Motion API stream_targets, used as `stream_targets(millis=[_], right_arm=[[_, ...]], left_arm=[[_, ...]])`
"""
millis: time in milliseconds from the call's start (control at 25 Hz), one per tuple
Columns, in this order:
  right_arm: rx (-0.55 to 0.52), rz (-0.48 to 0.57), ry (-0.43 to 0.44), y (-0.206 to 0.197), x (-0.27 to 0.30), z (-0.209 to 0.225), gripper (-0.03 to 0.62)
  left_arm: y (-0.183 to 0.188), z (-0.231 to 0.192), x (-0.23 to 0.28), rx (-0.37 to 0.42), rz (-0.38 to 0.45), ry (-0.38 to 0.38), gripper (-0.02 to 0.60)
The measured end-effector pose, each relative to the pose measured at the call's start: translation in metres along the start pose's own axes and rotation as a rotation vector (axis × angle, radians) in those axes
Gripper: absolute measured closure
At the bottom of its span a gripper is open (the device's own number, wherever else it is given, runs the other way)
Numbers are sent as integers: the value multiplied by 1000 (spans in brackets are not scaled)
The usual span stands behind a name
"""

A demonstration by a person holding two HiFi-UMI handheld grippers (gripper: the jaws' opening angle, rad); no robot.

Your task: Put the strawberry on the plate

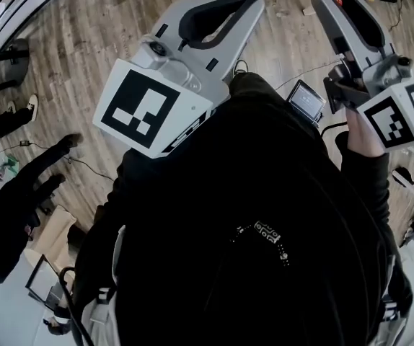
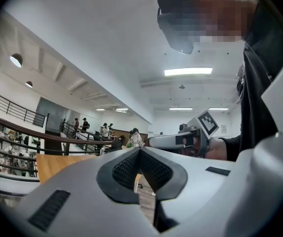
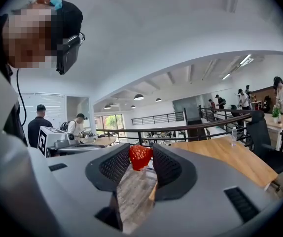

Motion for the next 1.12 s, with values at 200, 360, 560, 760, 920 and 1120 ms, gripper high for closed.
stream_targets(millis=[200, 360, 560, 760, 920, 1120], right_arm=[[-13, -6, 51, 8, 38, 0, 437], [-15, -4, 98, 15, 86, 17, 437], [-16, 2, 145, 22, 118, 26, 437], [-20, -7, 188, 22, 128, 26, 437], [-19, -24, 196, 25, 135, 34, 437], [-8, -32, 237, 25, 168, 71, 437]], left_arm=[[1, -30, 0, 5, -13, 28, 583], [-4, -76, 8, 21, -12, 72, 583], [-7, -100, 12, 37, -22, 97, 583], [-6, -108, 12, 42, -16, 127, 583], [-5, -110, 15, 34, -25, 132, 583], [-19, -140, 41, 29, -36, 187, 583]])
Point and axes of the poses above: the fingertips, and each gripper's own axes: x forward along the fingers, z to its right, y out of its top, the point moved 5 cm from there along -x, backward along the fingers, and after that the axes turned 7 degrees about x, right-handed, at the moved point
